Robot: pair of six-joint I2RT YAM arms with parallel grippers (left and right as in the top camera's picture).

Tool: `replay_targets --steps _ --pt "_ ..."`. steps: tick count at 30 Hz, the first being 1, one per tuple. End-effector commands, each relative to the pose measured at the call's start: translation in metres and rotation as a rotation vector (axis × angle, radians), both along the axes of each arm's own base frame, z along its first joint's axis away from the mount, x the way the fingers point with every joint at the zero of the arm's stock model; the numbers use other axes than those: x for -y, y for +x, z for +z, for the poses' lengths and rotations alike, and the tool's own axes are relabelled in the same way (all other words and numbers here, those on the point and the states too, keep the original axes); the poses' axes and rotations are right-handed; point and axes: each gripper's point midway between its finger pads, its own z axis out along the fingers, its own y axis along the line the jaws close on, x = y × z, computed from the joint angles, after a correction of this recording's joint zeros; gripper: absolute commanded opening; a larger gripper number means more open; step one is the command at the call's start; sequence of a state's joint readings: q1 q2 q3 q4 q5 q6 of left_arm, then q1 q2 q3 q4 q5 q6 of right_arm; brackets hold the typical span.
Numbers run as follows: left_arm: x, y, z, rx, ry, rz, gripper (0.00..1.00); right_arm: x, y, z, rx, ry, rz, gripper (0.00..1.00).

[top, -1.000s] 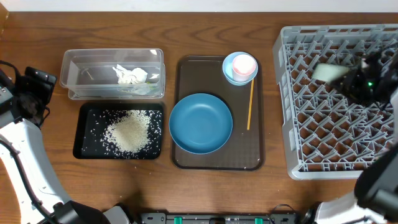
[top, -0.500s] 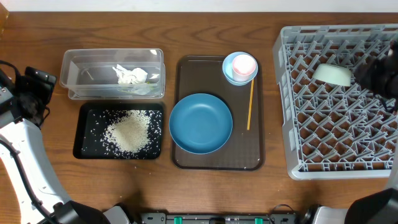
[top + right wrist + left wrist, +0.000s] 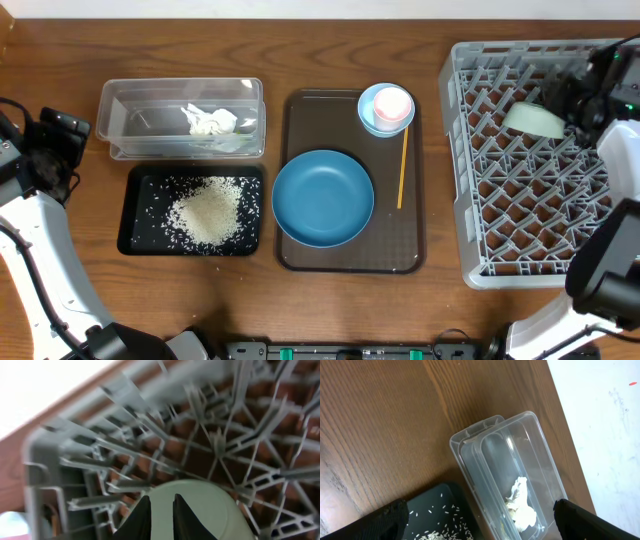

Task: Sort waste into correct bins and load items into the dishwasher rack
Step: 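Carry the mint bowl into the dish rack and release it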

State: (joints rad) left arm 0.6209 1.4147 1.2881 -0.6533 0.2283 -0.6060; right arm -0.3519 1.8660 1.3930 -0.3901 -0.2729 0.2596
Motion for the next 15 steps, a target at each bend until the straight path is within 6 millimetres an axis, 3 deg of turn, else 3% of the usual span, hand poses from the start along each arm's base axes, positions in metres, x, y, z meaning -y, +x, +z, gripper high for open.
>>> replay_targets --steps 1,9,15 --pt "-0.003 -0.002 -0.002 -0.01 0.004 0.012 0.95 -0.008 -0.004 -0.004 -0.03 0.013 -0.003 0.13" --pt "-0.003 -0.002 -0.002 -0.01 0.004 0.012 0.95 -0.026 -0.04 -0.003 -0.153 0.079 0.013 0.15" --pt "-0.003 -0.002 -0.002 -0.01 0.004 0.012 0.95 -0.037 -0.07 0.003 -0.24 0.116 0.015 0.07"
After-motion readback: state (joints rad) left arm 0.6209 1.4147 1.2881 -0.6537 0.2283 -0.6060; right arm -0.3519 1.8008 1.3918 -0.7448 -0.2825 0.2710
